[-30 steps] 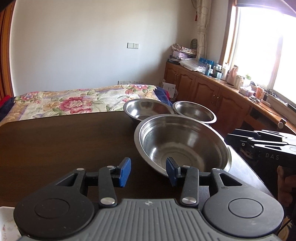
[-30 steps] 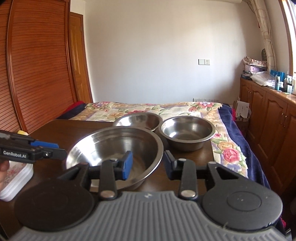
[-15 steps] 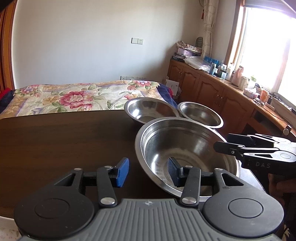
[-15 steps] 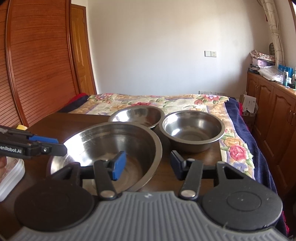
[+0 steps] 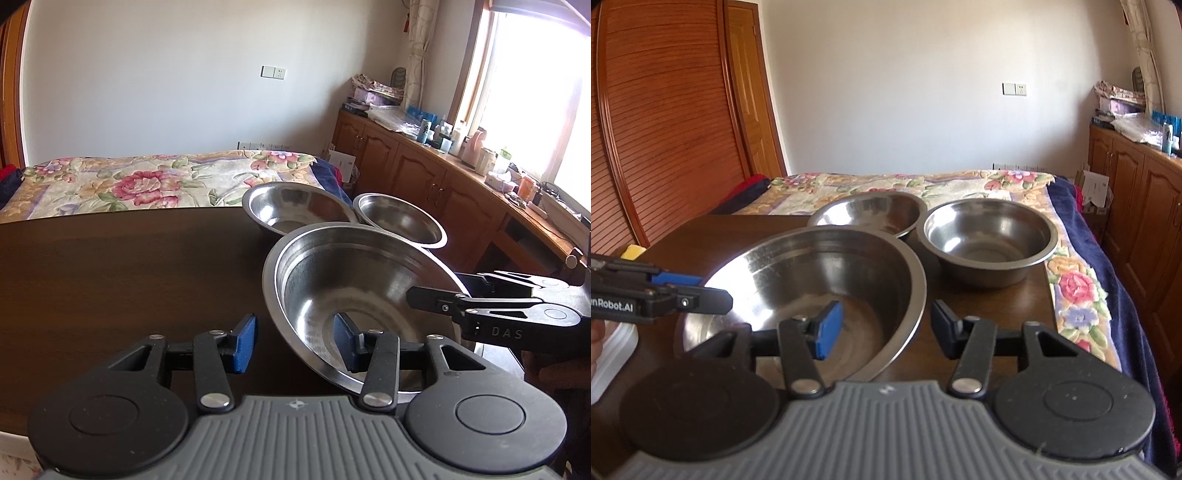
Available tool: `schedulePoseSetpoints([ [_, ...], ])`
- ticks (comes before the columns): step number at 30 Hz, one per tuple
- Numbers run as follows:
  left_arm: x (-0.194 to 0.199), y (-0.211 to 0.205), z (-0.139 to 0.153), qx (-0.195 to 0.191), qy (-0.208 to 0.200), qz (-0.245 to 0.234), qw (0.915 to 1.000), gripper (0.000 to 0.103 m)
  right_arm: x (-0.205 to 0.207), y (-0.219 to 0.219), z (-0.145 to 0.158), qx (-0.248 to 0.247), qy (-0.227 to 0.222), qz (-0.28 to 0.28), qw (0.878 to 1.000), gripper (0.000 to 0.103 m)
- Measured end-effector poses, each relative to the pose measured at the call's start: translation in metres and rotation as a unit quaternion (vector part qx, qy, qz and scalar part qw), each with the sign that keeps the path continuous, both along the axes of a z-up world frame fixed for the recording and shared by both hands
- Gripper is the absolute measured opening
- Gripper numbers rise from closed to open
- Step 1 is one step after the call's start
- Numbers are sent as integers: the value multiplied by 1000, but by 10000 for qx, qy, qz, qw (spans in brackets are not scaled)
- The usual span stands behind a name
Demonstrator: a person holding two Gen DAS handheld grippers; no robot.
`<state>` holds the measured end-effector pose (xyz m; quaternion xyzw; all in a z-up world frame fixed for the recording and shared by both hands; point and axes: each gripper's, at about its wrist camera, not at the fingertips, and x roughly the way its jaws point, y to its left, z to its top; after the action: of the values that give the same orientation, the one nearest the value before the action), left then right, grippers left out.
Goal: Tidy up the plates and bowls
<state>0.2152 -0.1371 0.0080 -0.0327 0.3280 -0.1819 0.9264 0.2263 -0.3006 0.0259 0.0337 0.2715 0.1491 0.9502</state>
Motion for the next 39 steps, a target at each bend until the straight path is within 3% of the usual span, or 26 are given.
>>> schedulePoseSetpoints([
  [11,5,-1,-4,-33,68,-20,10000,44,3,8,-2,1,59,-2,10000,54],
  [17,6,-2,-6,-48,135,-44,9999,31,2,8,-3,35,85,-2,10000,40],
  [24,1,1,-4,-75,108,-59,9999,30,-3,3,-4,245,63,-102,9996,27],
  [39,-34,17,16,-208,-237,-232,9992,30,-39,10,11,337,-278,-245,9987,26],
])
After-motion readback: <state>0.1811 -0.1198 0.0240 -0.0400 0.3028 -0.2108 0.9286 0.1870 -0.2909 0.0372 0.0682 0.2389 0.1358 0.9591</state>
